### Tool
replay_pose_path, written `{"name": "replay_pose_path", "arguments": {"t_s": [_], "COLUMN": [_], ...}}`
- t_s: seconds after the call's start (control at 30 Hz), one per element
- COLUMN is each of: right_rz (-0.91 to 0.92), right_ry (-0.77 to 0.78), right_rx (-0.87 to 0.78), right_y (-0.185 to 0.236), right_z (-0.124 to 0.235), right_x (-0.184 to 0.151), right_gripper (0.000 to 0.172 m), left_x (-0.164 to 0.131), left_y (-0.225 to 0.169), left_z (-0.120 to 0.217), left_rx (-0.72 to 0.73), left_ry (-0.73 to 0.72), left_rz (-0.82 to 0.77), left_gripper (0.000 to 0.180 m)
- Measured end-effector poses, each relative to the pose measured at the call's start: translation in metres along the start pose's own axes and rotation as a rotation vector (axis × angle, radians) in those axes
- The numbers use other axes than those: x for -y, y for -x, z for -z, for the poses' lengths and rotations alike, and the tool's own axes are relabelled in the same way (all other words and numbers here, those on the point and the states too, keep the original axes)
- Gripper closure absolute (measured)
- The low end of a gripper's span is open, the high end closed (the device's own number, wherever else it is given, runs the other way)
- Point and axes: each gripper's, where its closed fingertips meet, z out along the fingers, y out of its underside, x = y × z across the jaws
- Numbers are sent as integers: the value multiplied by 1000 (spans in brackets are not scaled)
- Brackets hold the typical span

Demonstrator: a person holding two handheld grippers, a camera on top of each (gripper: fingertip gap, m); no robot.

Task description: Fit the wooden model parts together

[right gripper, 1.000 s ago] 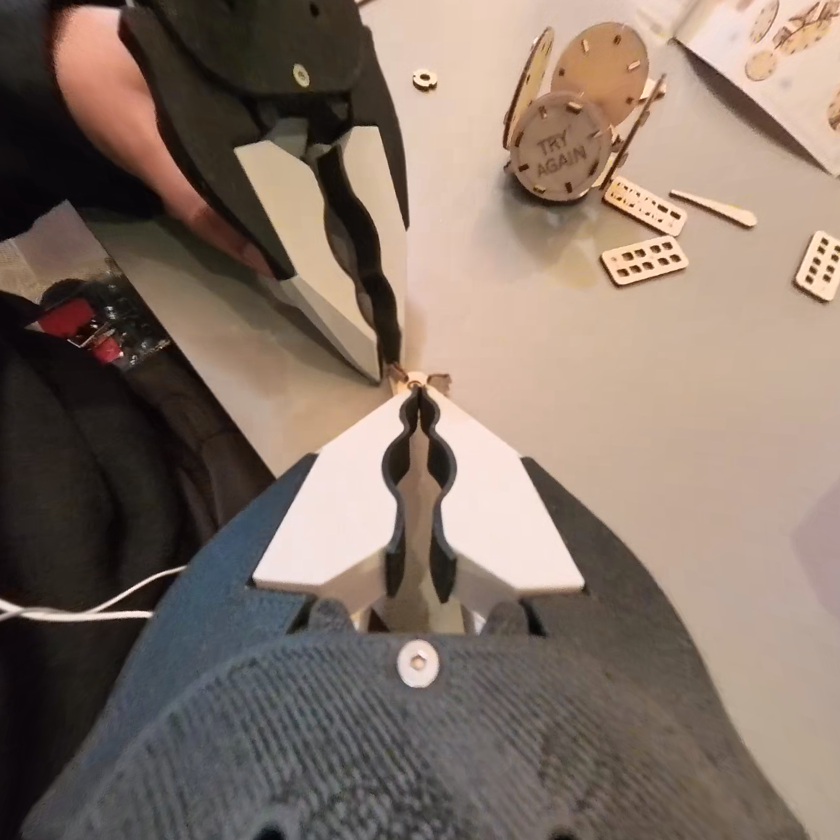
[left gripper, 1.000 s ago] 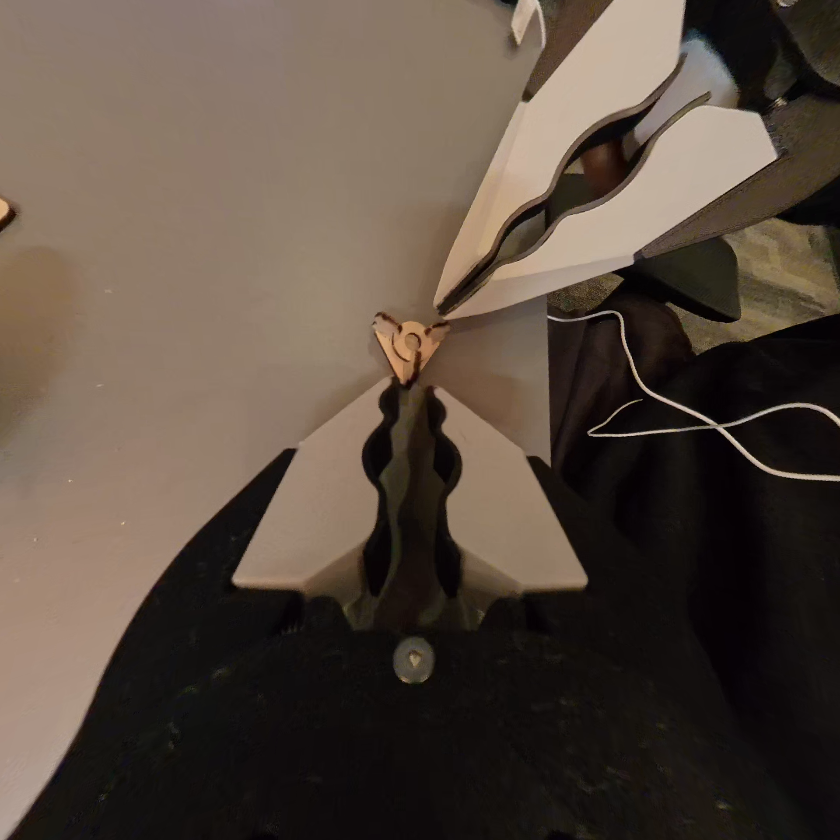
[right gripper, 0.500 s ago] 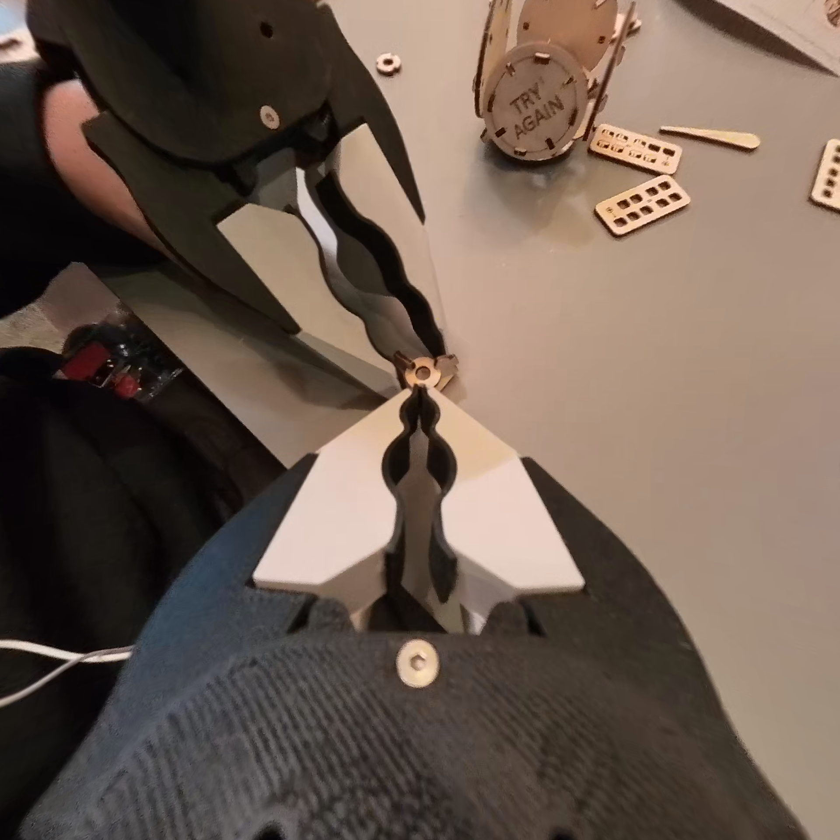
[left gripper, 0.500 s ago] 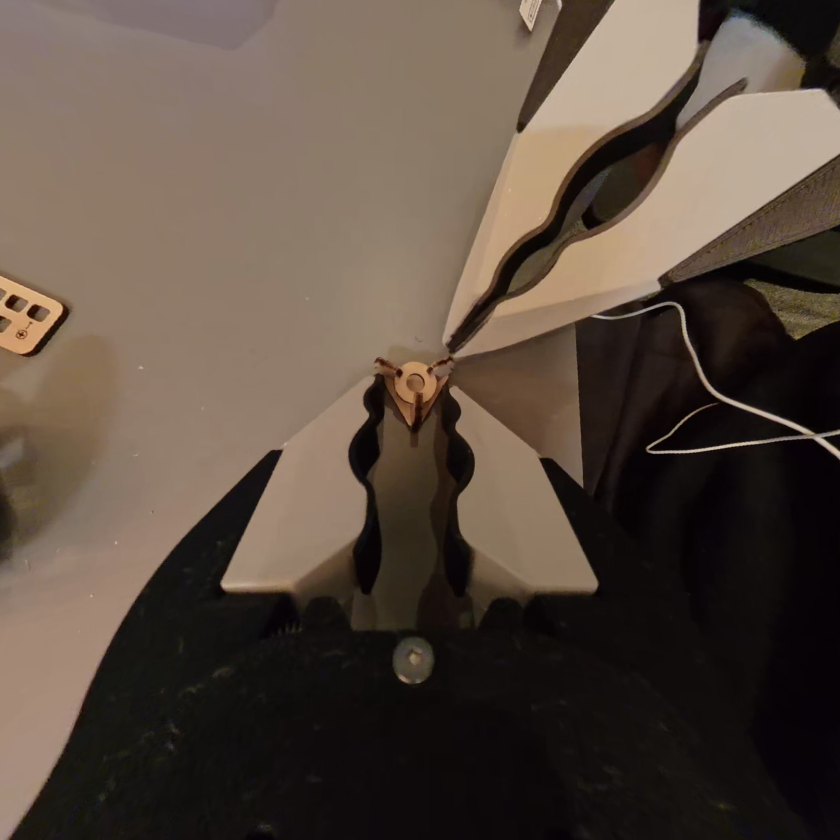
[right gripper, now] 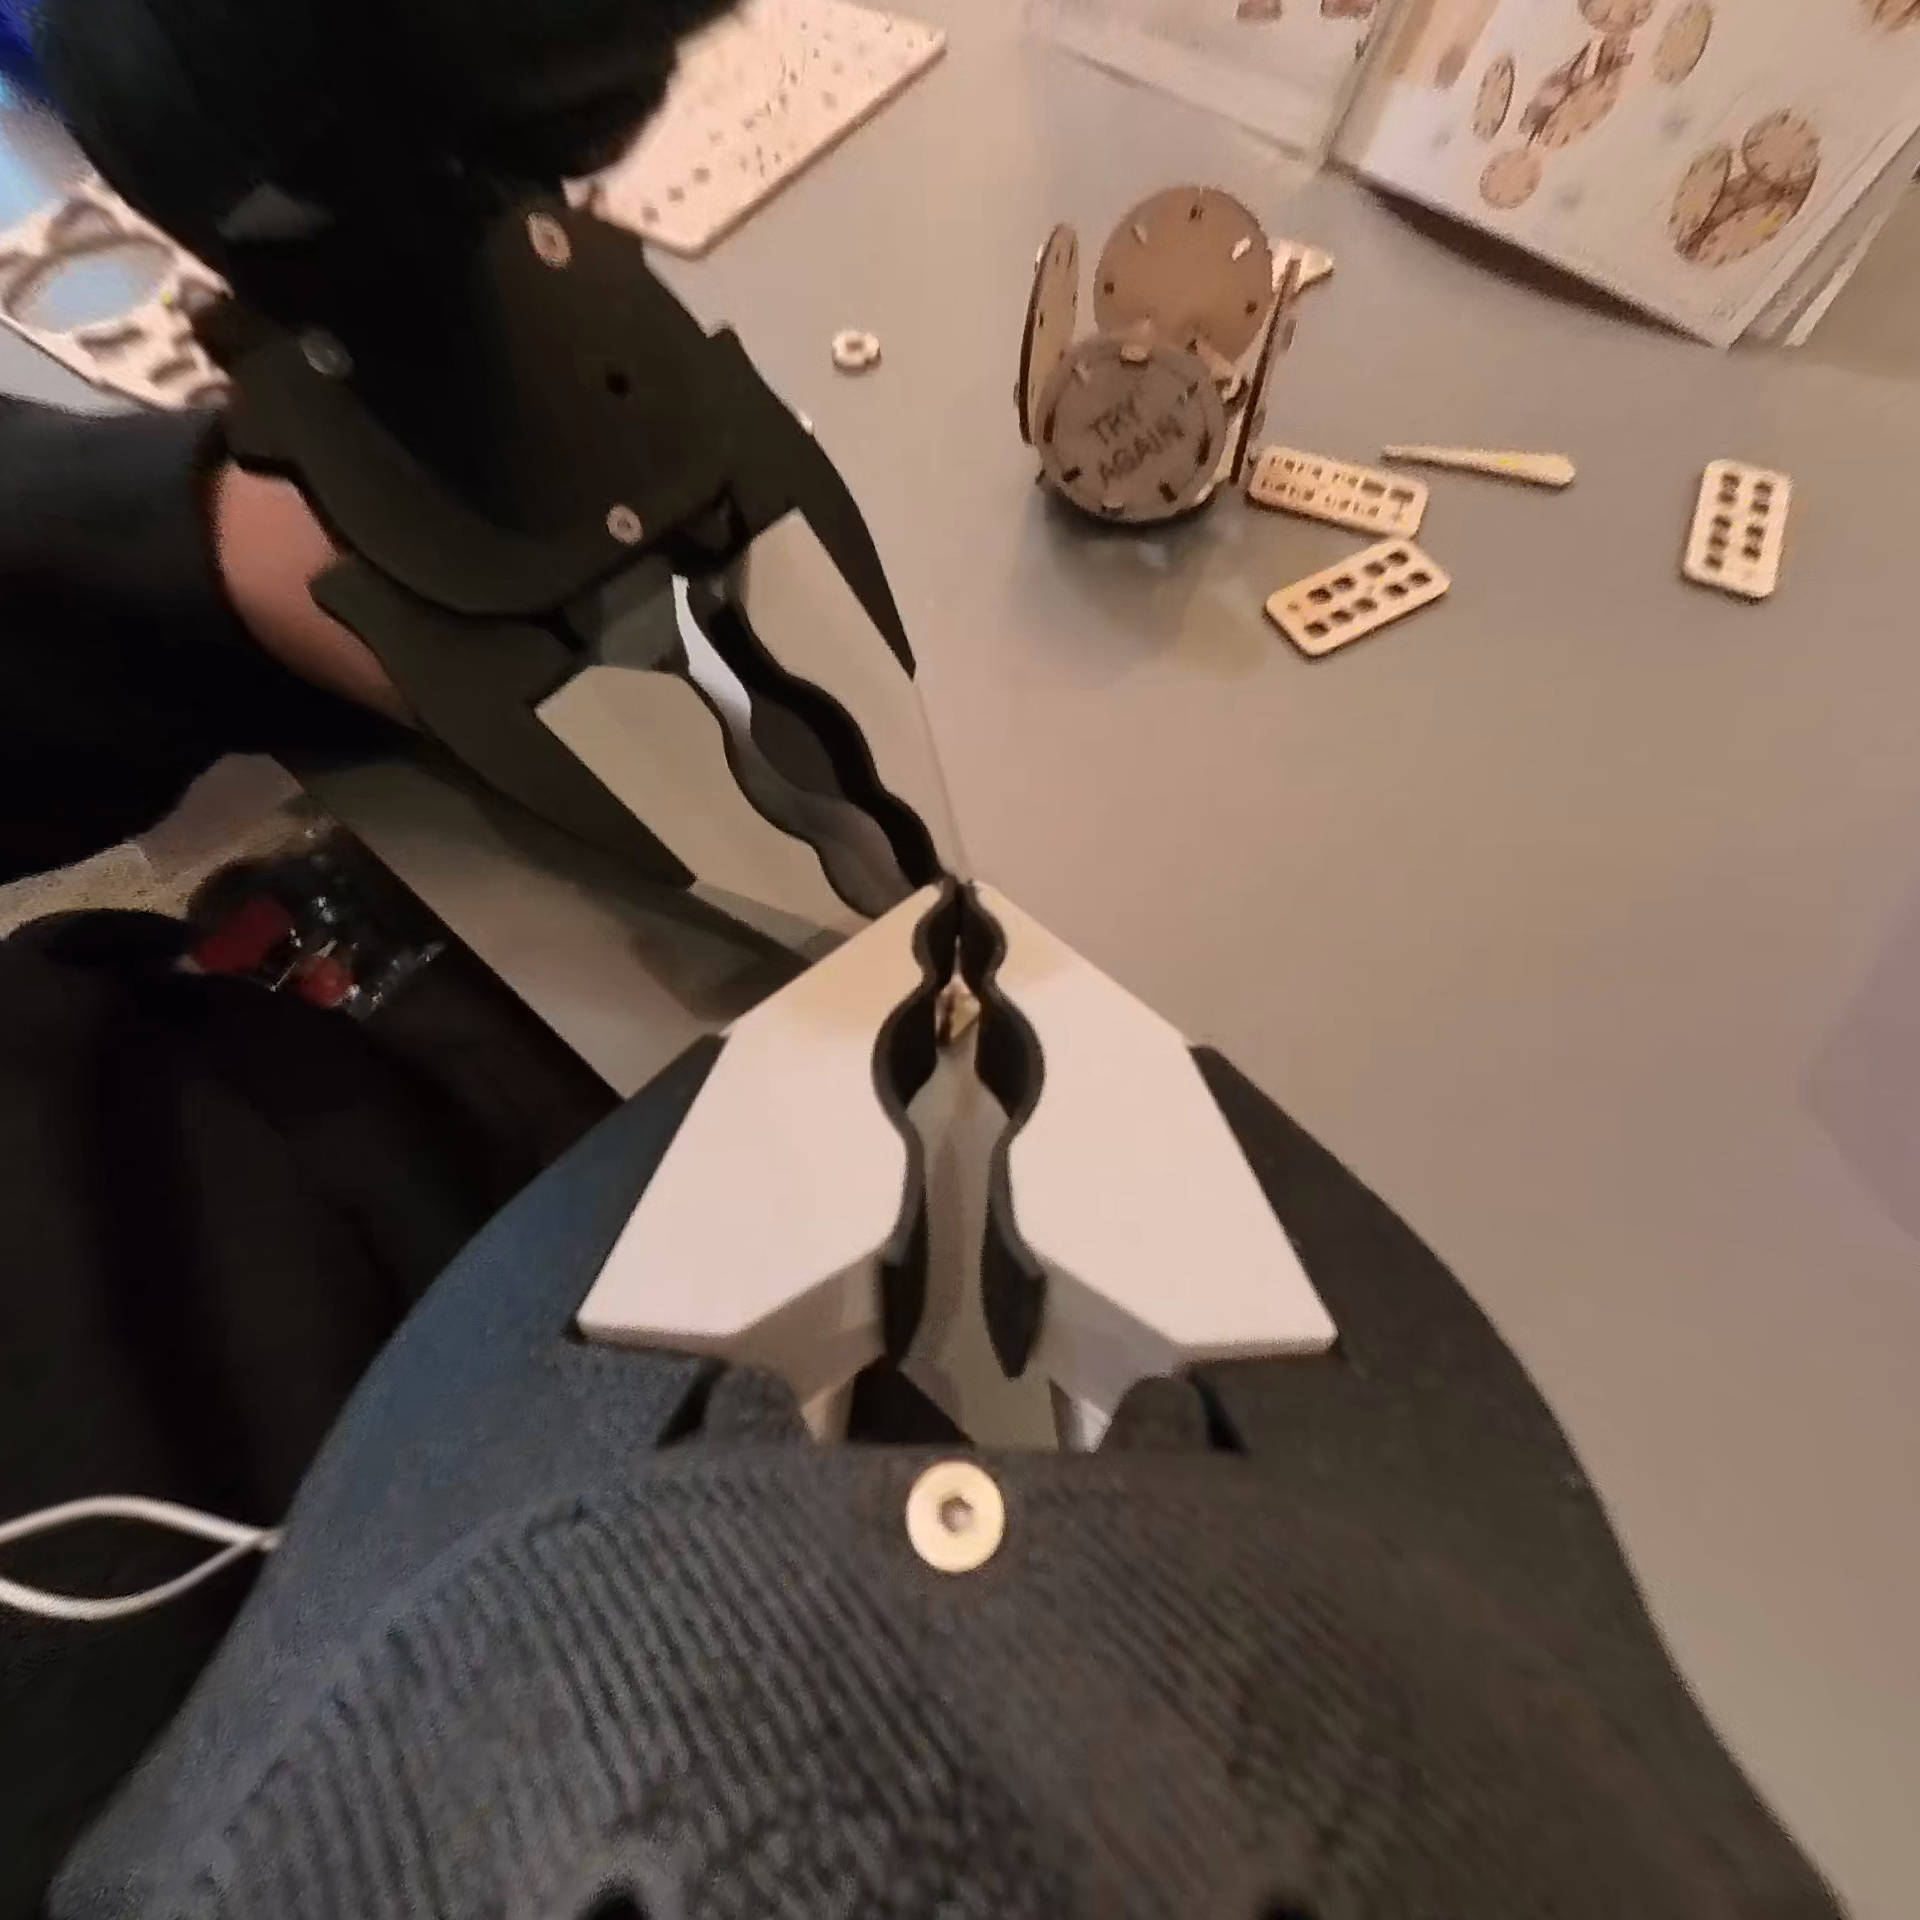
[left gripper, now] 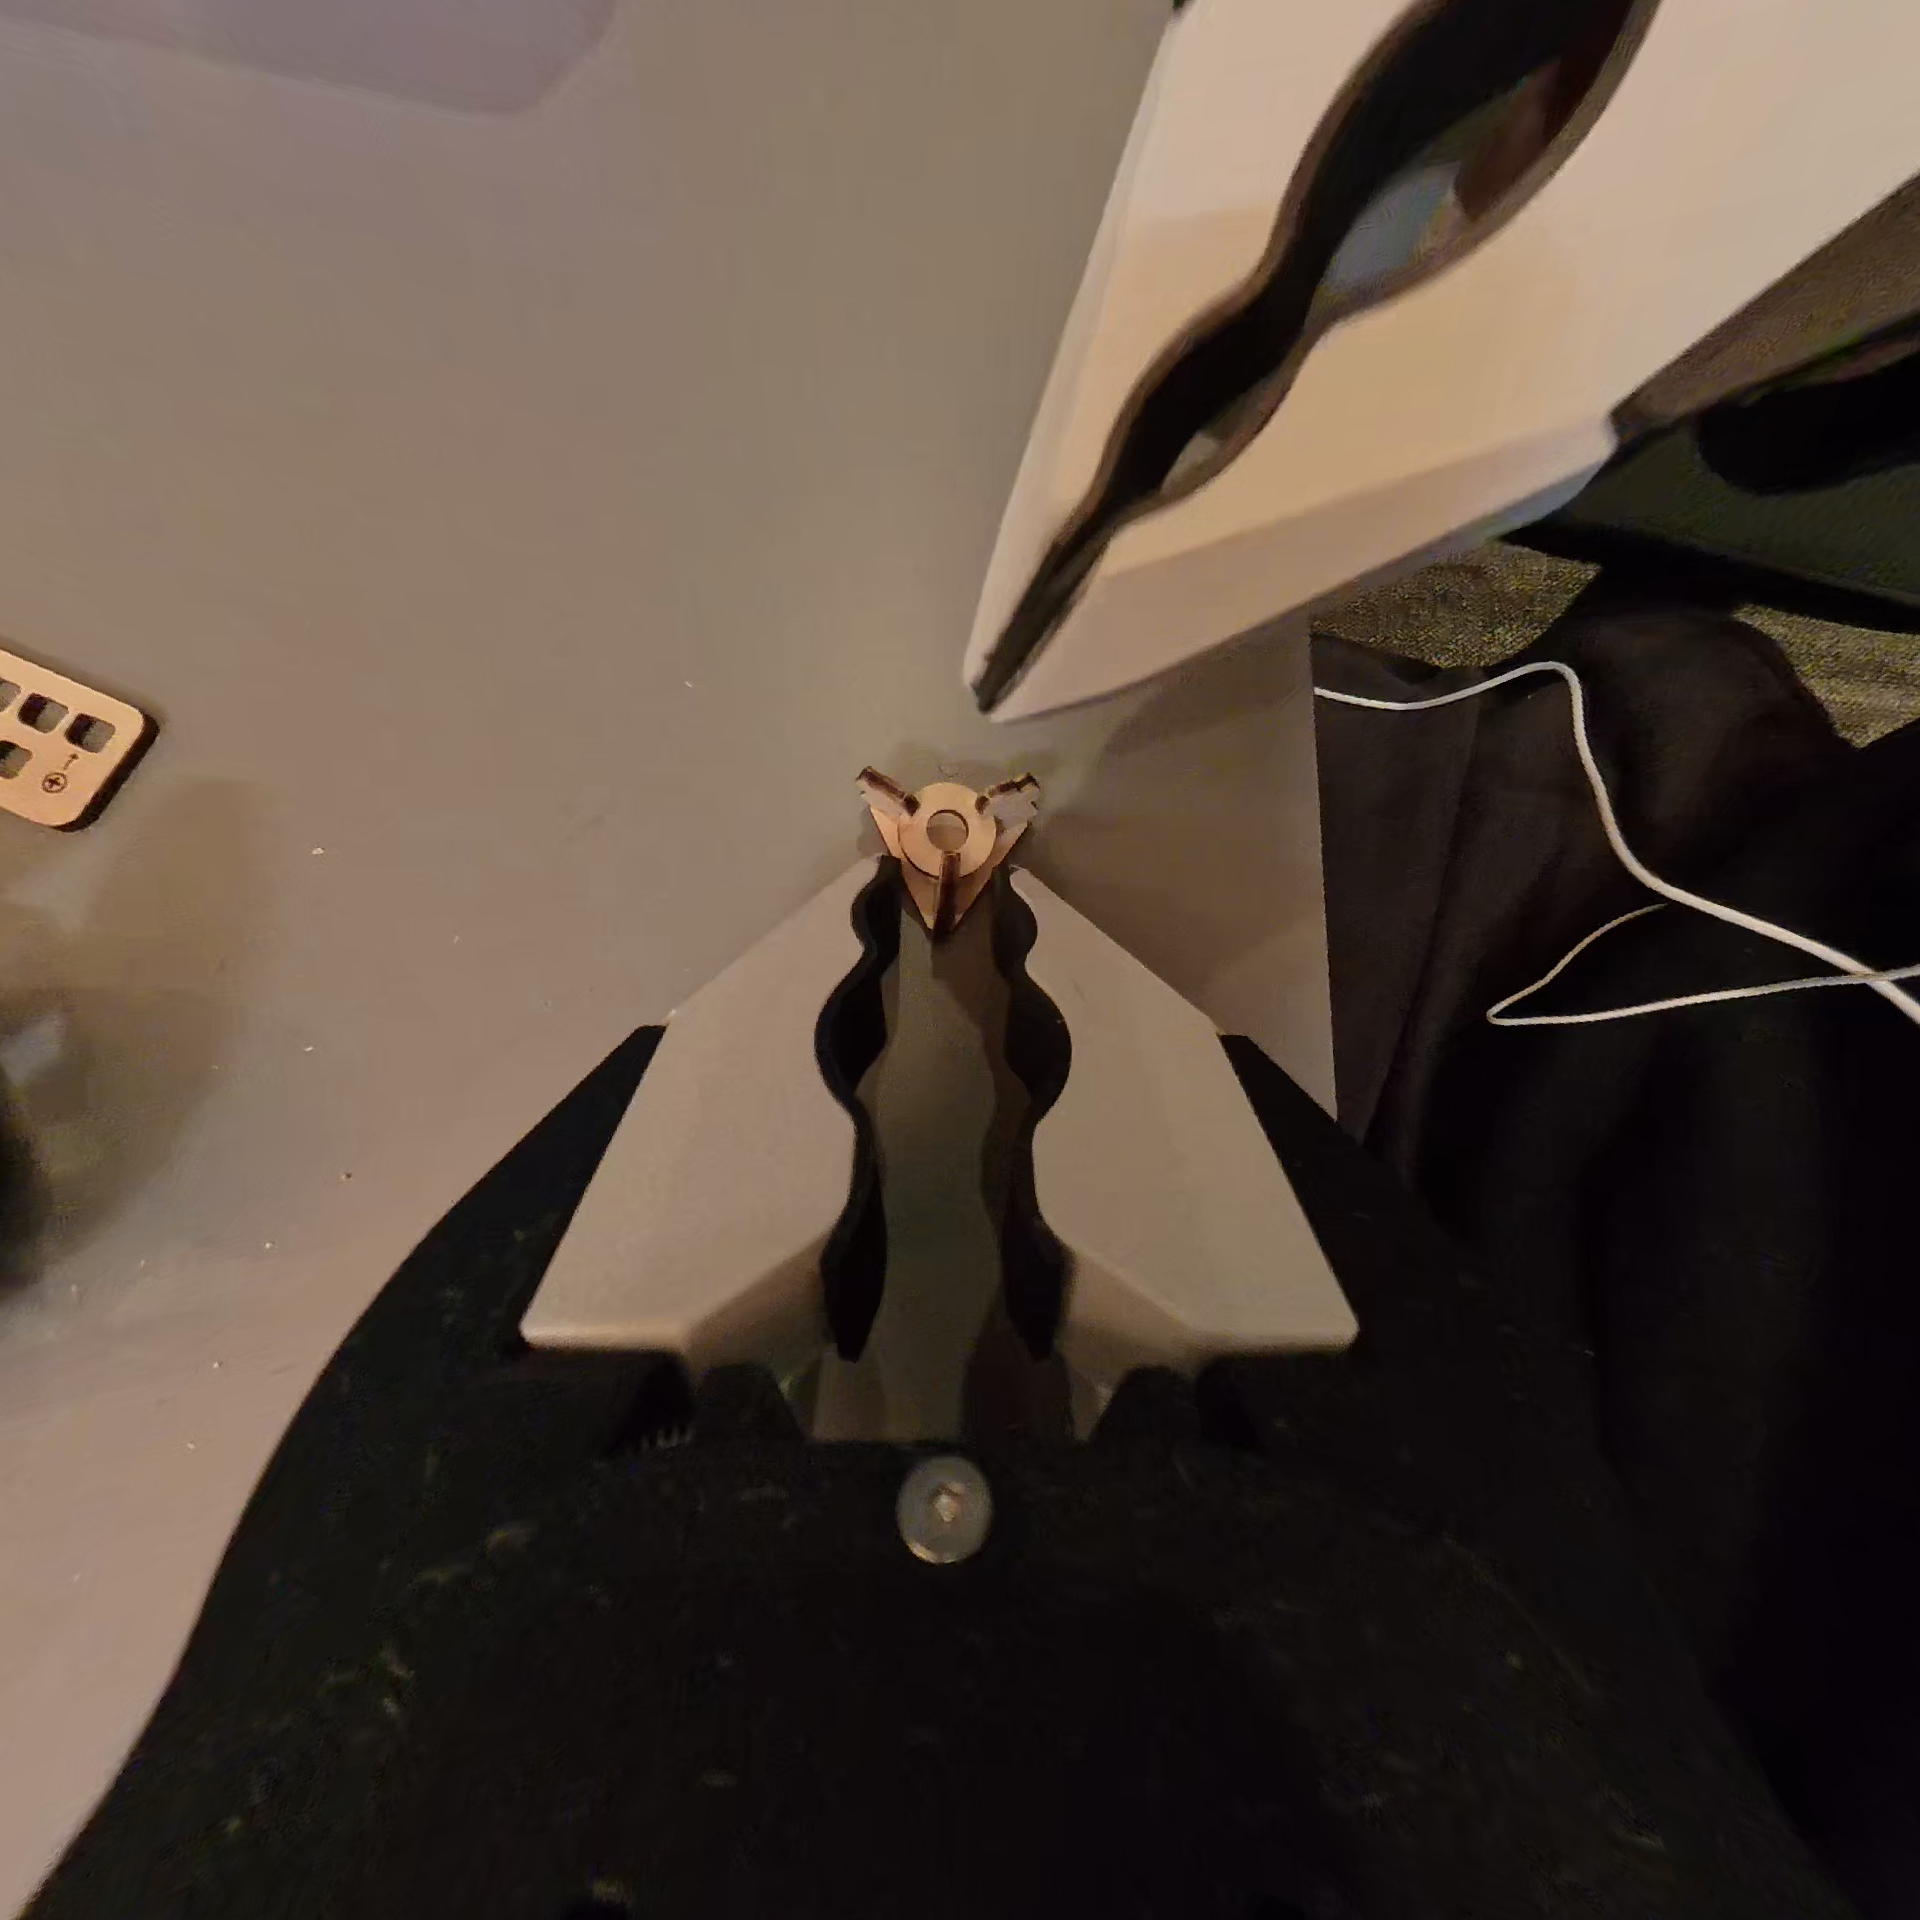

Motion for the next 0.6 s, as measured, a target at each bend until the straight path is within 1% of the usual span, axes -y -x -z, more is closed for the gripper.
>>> {"name": "replay_pose_path", "arguments": {"t_s": [0.1,0.17,0.3,0.33,0.4,0.43,0.5,0.6], "right_rz": [5,3,4,9,12,7,-8,-3], "right_ry": [136,170,22,21,108,139,107,13], "right_rx": [-28,-42,-23,-20,-23,-19,-12,-22], "right_y": [-4,-8,-1,0,-2,-3,-4,-5], "right_z": [-14,-17,-3,-2,-12,-17,-14,1], "right_x": [-31,-40,-7,-5,-22,-31,-26,-3], "right_gripper": [172,172,172,172,172,172,172,172], "left_x": [0,0,0,0,0,0,0,0], "left_y": [0,0,0,0,0,-1,0,1], "left_z": [0,0,0,0,0,0,0,-1], "left_rx": [0,1,16,15,10,6,24,64], "left_ry": [-1,0,2,2,2,2,2,5], "left_rz": [-2,-4,-16,-16,-11,-14,-28,-54], "left_gripper": [166,166,166,166,166,174,177,176]}}
